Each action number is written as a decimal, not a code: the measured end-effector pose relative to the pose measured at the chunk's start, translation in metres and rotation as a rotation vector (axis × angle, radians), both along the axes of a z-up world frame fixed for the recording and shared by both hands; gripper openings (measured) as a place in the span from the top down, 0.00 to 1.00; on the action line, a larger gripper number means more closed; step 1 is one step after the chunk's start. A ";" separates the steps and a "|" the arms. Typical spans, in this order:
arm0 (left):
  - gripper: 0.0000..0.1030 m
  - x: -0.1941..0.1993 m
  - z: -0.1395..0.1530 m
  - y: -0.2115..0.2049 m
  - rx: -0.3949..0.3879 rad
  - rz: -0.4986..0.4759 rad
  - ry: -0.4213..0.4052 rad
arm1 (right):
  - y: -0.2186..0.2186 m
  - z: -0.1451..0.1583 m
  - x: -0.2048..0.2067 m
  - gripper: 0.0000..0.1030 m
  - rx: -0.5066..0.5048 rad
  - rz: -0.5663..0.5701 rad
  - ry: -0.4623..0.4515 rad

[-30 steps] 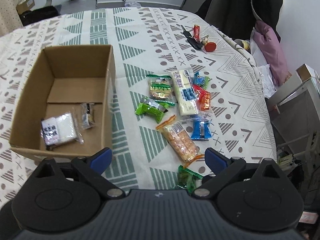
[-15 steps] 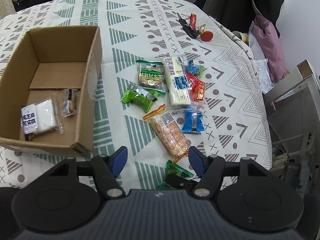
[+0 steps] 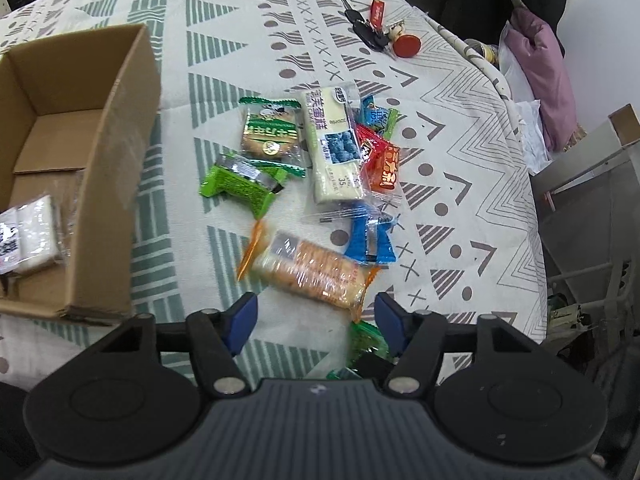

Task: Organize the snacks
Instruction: 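Grasp green candy packet with right tool while left tool grasps orange-capped bread stick packet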

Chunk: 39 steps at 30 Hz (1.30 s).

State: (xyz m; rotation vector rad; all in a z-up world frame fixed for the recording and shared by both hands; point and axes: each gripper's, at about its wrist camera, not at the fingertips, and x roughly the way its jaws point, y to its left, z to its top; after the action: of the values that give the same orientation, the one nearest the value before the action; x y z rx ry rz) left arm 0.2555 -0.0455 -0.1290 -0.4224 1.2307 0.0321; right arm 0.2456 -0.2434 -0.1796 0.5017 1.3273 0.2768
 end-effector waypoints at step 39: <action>0.48 0.016 -0.064 -0.068 0.093 -0.196 0.091 | -0.045 0.004 0.021 0.78 -0.120 -0.085 -0.054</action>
State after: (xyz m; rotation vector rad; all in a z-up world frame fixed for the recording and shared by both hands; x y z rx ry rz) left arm 0.2712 -0.1133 -0.1929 -0.2199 1.3497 -0.0598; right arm 0.2667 -0.2886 -0.1752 0.4454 1.2589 0.1384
